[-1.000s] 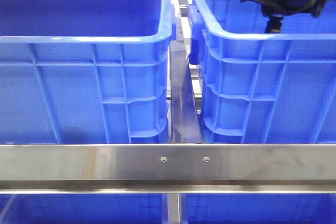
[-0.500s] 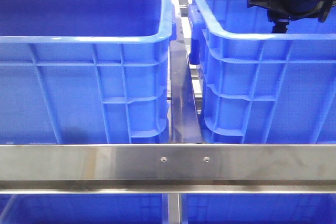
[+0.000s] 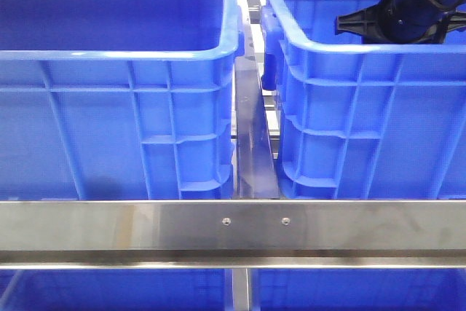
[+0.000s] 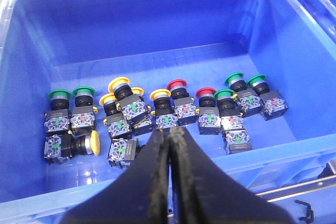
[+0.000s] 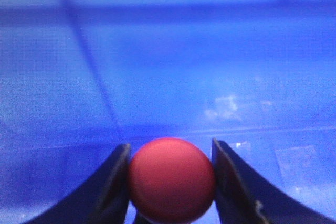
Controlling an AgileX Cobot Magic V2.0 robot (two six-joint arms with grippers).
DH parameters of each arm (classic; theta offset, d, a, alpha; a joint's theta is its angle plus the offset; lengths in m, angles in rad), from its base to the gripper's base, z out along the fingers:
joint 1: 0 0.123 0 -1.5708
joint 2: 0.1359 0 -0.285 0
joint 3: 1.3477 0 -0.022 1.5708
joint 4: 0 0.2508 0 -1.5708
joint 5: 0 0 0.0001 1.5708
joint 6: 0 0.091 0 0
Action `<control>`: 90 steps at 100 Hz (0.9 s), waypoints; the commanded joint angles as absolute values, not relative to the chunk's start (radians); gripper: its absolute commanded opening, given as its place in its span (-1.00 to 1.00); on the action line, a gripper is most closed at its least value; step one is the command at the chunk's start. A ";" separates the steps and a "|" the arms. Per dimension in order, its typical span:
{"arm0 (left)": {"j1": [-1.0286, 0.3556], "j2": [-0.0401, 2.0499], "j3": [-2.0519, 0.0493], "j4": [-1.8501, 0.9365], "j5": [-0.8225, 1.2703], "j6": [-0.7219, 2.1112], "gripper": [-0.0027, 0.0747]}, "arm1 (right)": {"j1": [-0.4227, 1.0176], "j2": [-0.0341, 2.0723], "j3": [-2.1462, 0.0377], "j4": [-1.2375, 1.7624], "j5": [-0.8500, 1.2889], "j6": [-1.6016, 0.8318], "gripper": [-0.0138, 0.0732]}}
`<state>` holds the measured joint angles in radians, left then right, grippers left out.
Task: Pick red and yellow buttons and place in box
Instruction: 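Carry the red button into the empty crate and lower it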
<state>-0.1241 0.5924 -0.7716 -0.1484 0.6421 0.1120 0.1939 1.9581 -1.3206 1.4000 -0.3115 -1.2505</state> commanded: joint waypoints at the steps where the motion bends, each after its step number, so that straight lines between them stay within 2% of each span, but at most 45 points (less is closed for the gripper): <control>1: -0.122 0.593 -0.797 -0.161 0.565 0.101 -0.98 | 0.190 1.926 -1.336 1.384 -0.287 -1.262 -0.33; 12: -0.122 0.593 -0.797 -0.161 0.565 0.101 -0.98 | 0.190 1.925 -1.336 1.384 -0.287 -1.263 -0.12; 29: -0.122 0.593 -0.797 -0.161 0.565 0.101 -0.98 | 0.190 1.923 -1.336 1.401 -0.283 -1.263 0.37; 38: -0.122 0.593 -0.797 -0.161 0.565 0.101 -0.98 | 0.190 1.916 -1.336 1.430 -0.280 -1.263 0.51; 90: -0.122 0.593 -0.797 -0.161 0.565 0.101 -0.98 | 0.190 1.710 -1.264 1.439 -0.263 -1.324 0.52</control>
<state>-0.1241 0.5924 -0.7716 -0.1484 0.6407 0.1120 0.1939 1.8193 -1.2662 1.4536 -0.2560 -1.2865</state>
